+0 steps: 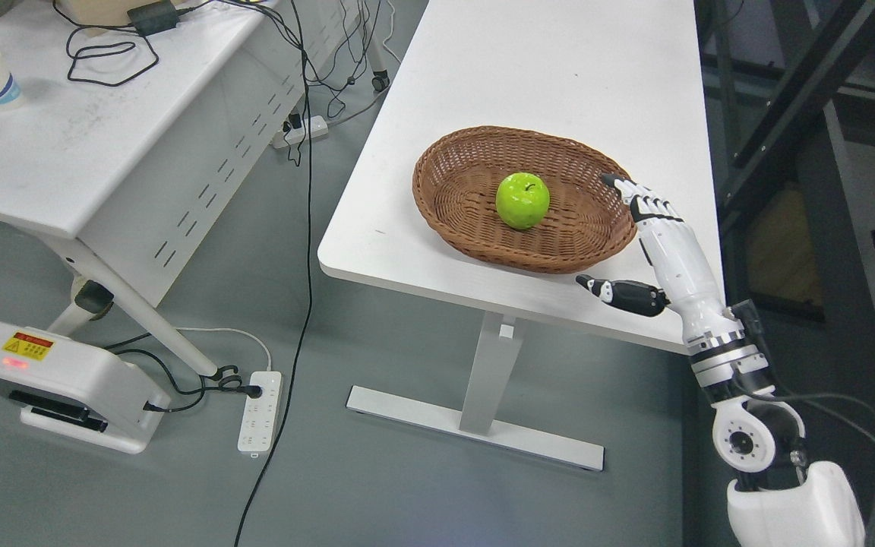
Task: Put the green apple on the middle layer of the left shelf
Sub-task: 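Reach the right hand into the wicker basket and close around the green apple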
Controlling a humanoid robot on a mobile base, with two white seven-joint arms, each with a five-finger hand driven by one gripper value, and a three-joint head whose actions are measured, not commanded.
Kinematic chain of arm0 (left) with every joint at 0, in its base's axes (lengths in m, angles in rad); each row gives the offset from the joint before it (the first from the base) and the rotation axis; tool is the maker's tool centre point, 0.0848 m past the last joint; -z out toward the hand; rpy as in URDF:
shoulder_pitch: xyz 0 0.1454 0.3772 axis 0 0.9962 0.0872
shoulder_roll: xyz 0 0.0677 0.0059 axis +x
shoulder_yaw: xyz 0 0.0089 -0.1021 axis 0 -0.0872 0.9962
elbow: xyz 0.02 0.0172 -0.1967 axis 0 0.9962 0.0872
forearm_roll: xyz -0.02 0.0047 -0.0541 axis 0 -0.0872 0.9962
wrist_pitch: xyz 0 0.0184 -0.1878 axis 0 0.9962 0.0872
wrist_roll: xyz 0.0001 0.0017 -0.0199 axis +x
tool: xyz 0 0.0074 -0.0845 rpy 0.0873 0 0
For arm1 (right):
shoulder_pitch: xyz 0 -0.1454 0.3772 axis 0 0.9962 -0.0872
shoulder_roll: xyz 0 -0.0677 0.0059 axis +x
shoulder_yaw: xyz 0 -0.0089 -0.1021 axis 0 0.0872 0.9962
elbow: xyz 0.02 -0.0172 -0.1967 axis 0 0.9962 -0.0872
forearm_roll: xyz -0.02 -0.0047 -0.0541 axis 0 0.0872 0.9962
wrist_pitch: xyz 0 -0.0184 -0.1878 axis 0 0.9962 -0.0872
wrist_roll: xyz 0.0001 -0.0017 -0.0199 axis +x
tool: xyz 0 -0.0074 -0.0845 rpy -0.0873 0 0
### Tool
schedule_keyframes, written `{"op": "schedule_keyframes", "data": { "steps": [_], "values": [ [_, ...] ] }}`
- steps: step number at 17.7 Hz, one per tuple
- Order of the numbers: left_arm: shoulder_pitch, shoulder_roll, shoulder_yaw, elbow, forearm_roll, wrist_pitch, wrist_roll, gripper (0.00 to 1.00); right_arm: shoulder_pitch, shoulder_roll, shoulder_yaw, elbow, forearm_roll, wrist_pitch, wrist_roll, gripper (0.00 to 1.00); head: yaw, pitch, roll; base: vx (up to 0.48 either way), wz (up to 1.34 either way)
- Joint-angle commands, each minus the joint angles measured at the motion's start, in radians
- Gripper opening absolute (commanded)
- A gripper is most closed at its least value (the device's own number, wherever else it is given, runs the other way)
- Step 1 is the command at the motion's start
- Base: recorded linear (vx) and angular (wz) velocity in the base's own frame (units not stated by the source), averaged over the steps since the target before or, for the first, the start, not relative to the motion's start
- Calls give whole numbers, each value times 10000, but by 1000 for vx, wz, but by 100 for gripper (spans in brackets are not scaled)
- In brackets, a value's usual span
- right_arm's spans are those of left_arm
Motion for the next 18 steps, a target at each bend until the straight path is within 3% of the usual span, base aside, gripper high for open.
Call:
{"op": "schedule_keyframes", "data": {
  "steps": [1, 7, 12, 18],
  "values": [
    [0, 175, 0, -1, 0, -4, 5, 100, -655, -475, 1025, 598, 66, 185, 622, 100, 0, 0, 0, 165, 160],
    [0, 175, 0, -1, 0, -4, 5, 100, -1728, -475, 1806, 2100, 220, 631, 729, 100, 0, 0, 0, 155, 74],
    [0, 175, 0, -1, 0, -4, 5, 100, -1699, -551, 2895, 2700, 1278, 463, 1481, 100, 0, 0, 0, 120, -8],
    [0, 175, 0, -1, 0, -4, 5, 100, -2020, -567, 3005, 3222, 1401, 401, 1527, 100, 0, 0, 0, 80, -3]
  ]
}}
